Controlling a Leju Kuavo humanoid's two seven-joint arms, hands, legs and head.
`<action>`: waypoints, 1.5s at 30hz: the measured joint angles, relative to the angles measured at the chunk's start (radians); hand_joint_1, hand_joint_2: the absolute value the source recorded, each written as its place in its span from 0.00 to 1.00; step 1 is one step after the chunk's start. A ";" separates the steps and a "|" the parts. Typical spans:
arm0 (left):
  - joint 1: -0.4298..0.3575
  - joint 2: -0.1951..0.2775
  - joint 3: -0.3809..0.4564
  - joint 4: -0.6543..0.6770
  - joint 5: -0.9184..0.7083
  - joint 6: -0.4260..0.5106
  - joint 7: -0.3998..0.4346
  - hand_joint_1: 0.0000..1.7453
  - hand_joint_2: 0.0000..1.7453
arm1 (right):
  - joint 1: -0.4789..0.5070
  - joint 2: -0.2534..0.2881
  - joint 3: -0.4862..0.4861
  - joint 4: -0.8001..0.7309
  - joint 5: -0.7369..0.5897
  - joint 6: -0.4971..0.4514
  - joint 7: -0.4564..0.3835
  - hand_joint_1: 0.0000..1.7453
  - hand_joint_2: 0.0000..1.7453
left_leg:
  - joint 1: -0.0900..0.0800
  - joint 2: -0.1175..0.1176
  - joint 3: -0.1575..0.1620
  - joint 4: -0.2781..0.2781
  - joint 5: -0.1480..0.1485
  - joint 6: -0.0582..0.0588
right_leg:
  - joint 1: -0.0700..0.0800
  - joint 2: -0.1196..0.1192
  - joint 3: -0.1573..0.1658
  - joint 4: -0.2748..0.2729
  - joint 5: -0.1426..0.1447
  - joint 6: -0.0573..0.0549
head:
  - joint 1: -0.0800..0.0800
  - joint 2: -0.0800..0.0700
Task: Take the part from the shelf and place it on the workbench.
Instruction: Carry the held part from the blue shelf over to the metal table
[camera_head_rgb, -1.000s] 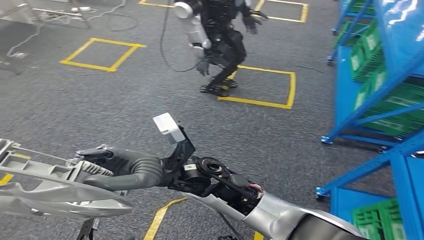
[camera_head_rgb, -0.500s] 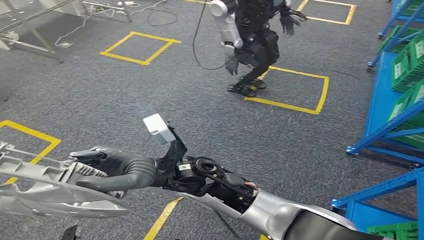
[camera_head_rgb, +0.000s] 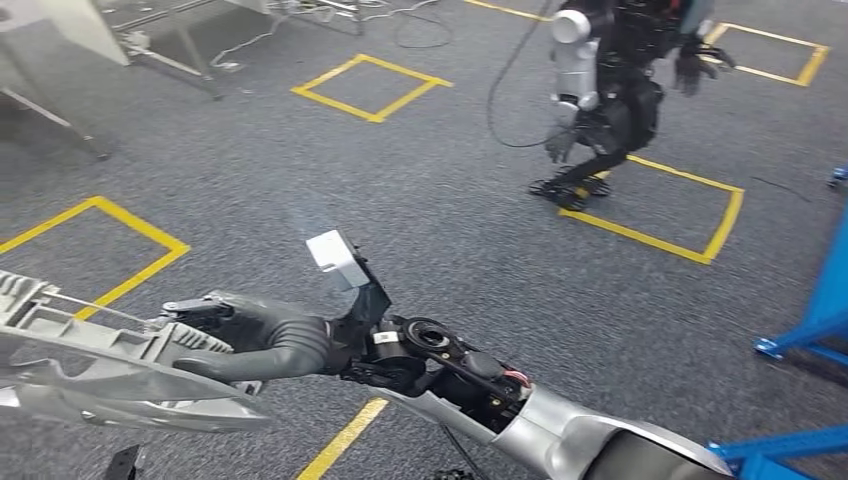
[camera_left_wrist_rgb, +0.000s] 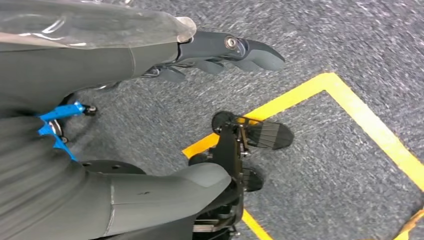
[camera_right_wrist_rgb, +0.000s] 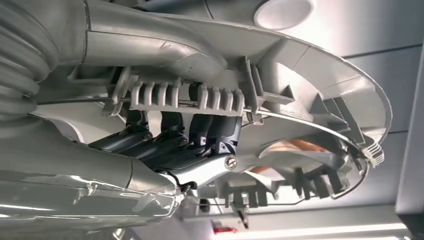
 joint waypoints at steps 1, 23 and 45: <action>0.000 0.000 0.000 0.000 0.000 0.000 0.000 0.00 1.00 | 0.000 0.000 0.000 0.000 0.000 0.000 0.000 1.00 1.00 | 0.000 0.000 0.000 0.000 0.000 0.000 | 0.000 0.000 0.000 0.000 0.000 0.000 | 0.000 0.000; 0.000 0.000 0.000 0.000 0.000 0.000 0.000 0.00 1.00 | 0.000 0.000 0.000 0.000 0.000 0.000 0.000 1.00 1.00 | 0.000 0.000 0.000 0.000 0.000 0.000 | 0.000 0.000 0.000 0.000 0.000 0.000 | 0.000 0.000; 0.000 0.000 0.000 0.000 0.000 0.000 0.000 0.00 1.00 | 0.000 0.000 0.000 0.000 0.000 0.000 0.000 1.00 1.00 | 0.000 0.000 0.000 0.000 0.000 0.000 | 0.000 0.000 0.000 0.000 0.000 0.000 | 0.000 0.000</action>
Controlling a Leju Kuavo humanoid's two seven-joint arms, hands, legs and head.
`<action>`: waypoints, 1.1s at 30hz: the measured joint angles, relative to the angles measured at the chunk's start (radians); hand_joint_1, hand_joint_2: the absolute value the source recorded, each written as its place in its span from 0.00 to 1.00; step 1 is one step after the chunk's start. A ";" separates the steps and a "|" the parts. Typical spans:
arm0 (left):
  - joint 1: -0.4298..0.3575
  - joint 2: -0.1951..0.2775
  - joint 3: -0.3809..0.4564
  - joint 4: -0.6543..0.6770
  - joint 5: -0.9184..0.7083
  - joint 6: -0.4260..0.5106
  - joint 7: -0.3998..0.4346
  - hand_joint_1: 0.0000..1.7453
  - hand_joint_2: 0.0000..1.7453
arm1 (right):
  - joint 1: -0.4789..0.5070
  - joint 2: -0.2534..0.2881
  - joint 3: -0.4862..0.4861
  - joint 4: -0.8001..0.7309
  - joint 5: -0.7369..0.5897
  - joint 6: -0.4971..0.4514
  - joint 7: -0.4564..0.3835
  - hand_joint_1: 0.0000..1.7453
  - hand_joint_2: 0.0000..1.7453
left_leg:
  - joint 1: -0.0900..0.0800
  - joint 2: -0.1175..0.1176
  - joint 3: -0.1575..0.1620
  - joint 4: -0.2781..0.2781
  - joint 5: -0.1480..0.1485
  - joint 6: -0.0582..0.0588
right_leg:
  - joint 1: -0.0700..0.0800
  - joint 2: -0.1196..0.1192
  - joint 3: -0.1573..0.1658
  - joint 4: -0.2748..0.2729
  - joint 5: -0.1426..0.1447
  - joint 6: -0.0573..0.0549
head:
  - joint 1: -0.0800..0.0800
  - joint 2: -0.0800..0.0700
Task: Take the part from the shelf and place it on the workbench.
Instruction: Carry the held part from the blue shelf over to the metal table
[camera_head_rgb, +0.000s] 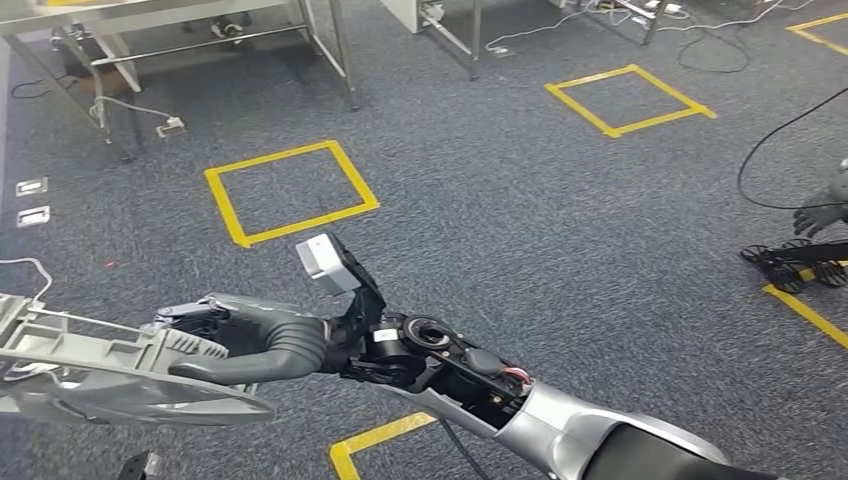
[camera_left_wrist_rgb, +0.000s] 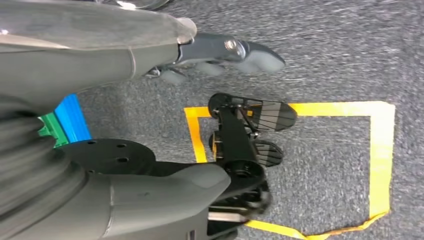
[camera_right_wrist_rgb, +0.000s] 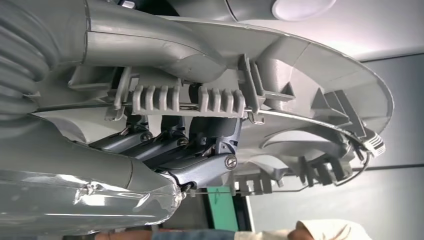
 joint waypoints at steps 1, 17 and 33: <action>0.000 0.000 0.000 0.000 0.000 0.000 0.000 0.00 1.00 | 0.000 0.000 0.000 0.000 0.000 0.000 0.000 1.00 1.00 | 0.000 0.000 0.000 0.000 0.000 0.000 | 0.000 0.000 0.000 0.000 0.000 0.000 | 0.000 0.000; 0.000 0.000 0.000 0.000 0.000 0.000 0.000 0.00 1.00 | 0.000 0.000 0.000 0.000 0.000 0.000 0.000 1.00 1.00 | 0.000 0.000 0.000 0.000 0.000 0.000 | 0.000 0.000 0.000 0.000 0.000 0.000 | 0.000 0.000; 0.000 0.000 0.000 0.000 0.000 0.000 0.000 0.00 1.00 | 0.000 0.000 0.000 0.000 0.000 0.000 0.000 1.00 1.00 | 0.000 0.000 0.000 0.000 0.000 0.000 | 0.000 0.000 0.000 0.000 0.000 0.000 | 0.000 0.000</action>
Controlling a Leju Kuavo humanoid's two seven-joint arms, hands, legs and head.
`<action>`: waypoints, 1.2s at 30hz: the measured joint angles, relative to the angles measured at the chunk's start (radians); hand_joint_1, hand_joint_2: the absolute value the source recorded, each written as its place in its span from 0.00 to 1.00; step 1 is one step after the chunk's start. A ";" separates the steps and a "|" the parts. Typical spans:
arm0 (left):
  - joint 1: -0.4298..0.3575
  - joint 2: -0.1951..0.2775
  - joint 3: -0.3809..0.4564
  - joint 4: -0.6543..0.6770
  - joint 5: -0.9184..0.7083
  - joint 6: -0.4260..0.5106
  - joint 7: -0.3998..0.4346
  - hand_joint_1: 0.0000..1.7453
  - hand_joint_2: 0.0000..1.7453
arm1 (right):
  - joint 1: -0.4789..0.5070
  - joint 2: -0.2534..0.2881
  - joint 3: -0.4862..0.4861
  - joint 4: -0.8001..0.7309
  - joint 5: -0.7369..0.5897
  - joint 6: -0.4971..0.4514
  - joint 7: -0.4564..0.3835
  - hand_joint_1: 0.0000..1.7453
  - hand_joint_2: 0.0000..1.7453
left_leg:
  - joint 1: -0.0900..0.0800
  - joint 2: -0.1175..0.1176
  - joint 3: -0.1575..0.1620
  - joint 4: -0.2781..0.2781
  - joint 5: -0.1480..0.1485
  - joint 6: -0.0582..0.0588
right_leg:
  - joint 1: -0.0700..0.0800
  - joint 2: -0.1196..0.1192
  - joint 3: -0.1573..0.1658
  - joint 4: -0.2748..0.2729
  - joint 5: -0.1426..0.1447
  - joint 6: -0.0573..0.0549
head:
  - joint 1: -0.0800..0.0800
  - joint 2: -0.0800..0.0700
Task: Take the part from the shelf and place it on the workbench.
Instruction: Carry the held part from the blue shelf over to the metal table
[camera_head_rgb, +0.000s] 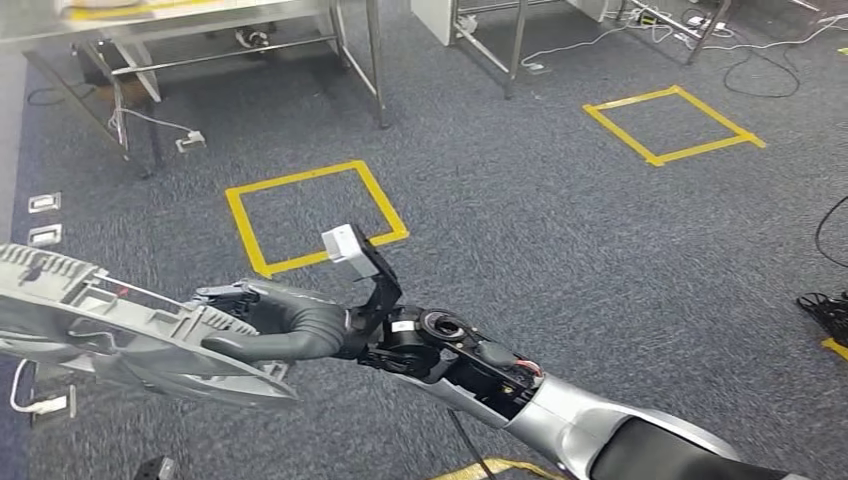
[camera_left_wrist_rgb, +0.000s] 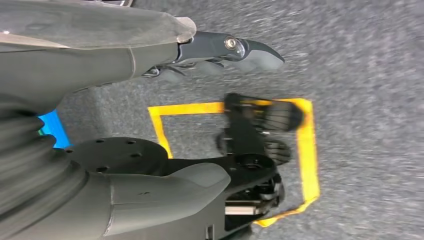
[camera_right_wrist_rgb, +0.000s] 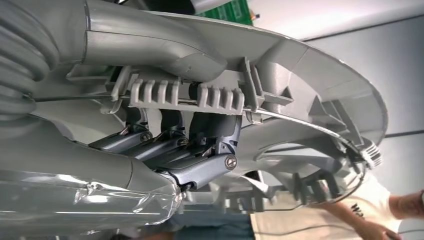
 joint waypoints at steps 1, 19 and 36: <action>0.000 0.000 0.000 0.000 0.000 0.000 0.000 0.00 1.00 | 0.000 0.000 0.000 0.000 0.000 0.000 0.000 1.00 1.00 | 0.000 0.000 0.000 0.000 0.000 0.000 | 0.000 0.000 0.000 0.000 0.000 0.000 | 0.000 0.000; 0.000 0.000 0.000 0.000 0.000 0.000 0.000 0.00 1.00 | 0.000 0.000 0.000 0.000 0.000 0.000 0.000 1.00 1.00 | 0.000 0.000 0.000 0.000 0.000 0.000 | 0.000 0.000 0.000 0.000 0.000 0.000 | 0.000 0.000; 0.000 0.000 0.000 0.000 0.000 0.000 0.000 0.00 1.00 | 0.000 0.000 0.000 0.000 0.000 0.000 0.000 1.00 1.00 | 0.000 0.000 0.000 0.000 0.000 0.000 | 0.000 0.000 0.000 0.000 0.000 0.000 | 0.000 0.000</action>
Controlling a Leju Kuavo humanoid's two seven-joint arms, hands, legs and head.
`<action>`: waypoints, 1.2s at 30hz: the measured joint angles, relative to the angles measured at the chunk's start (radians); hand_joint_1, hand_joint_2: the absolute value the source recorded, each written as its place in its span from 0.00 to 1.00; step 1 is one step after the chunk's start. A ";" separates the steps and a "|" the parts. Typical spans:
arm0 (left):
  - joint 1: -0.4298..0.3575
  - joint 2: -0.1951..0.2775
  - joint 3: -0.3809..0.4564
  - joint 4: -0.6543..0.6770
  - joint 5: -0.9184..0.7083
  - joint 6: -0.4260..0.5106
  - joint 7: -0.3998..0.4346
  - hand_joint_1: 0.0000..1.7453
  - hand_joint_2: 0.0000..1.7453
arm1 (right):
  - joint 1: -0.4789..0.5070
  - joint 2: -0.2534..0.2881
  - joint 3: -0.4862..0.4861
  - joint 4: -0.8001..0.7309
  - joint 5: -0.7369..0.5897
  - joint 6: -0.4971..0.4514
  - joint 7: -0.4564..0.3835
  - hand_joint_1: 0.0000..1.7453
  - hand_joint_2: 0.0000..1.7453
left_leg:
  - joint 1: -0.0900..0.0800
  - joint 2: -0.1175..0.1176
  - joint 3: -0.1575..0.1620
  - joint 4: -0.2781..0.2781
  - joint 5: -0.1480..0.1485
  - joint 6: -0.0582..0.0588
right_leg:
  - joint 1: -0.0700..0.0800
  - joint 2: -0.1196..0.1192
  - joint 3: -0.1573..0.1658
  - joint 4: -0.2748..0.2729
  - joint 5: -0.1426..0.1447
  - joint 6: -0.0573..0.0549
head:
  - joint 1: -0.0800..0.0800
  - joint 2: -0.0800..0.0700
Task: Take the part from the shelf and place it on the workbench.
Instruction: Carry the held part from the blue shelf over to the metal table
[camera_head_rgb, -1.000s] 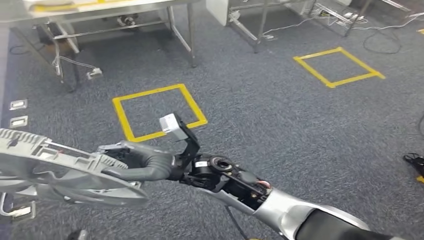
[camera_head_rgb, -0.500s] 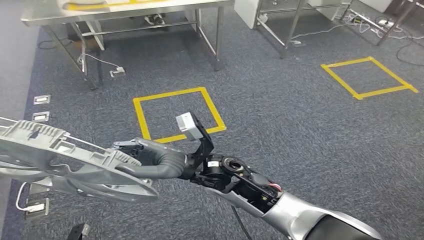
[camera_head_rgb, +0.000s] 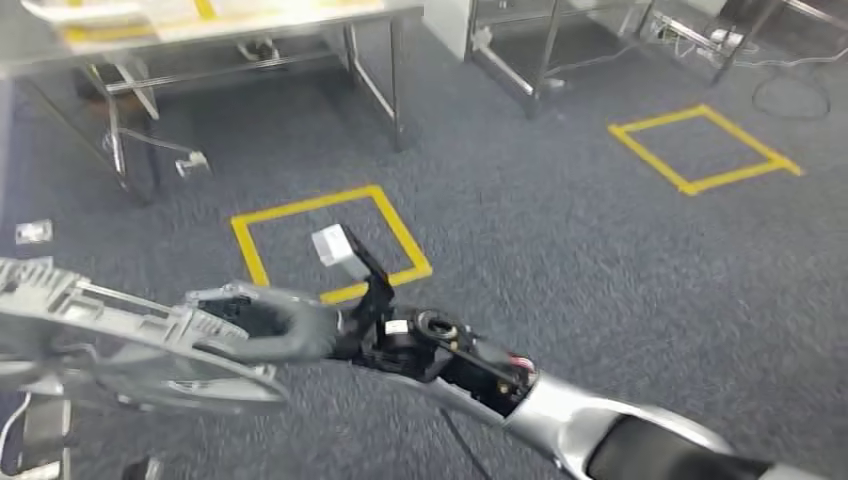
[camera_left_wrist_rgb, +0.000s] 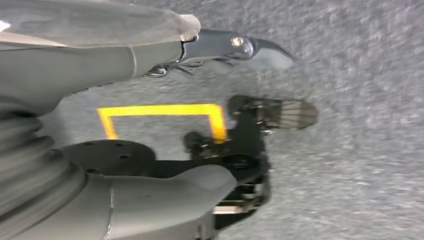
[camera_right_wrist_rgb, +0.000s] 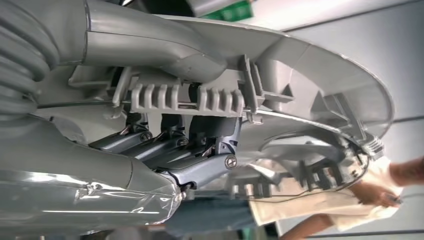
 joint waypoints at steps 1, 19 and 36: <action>0.000 0.000 0.000 0.000 0.000 0.000 0.000 0.00 1.00 | 0.000 0.000 0.000 0.000 0.000 0.000 0.000 1.00 1.00 | 0.000 0.000 0.000 0.000 0.000 0.000 | 0.000 0.000 0.000 0.000 0.000 0.000 | 0.000 0.000; 0.000 0.000 0.000 0.000 0.000 0.000 0.000 0.00 1.00 | 0.000 0.000 0.000 0.000 0.000 0.000 0.000 1.00 1.00 | 0.000 0.000 0.000 0.000 0.000 0.000 | 0.000 0.000 0.000 0.000 0.000 0.000 | 0.000 0.000; -0.005 0.063 -0.090 0.000 0.093 0.072 0.036 0.00 1.00 | -0.001 -0.068 0.007 -0.014 0.028 -0.068 0.014 1.00 1.00 | -0.020 0.013 0.094 -0.209 0.088 0.051 | 0.027 0.054 0.066 0.034 -0.103 0.012 | 0.004 0.000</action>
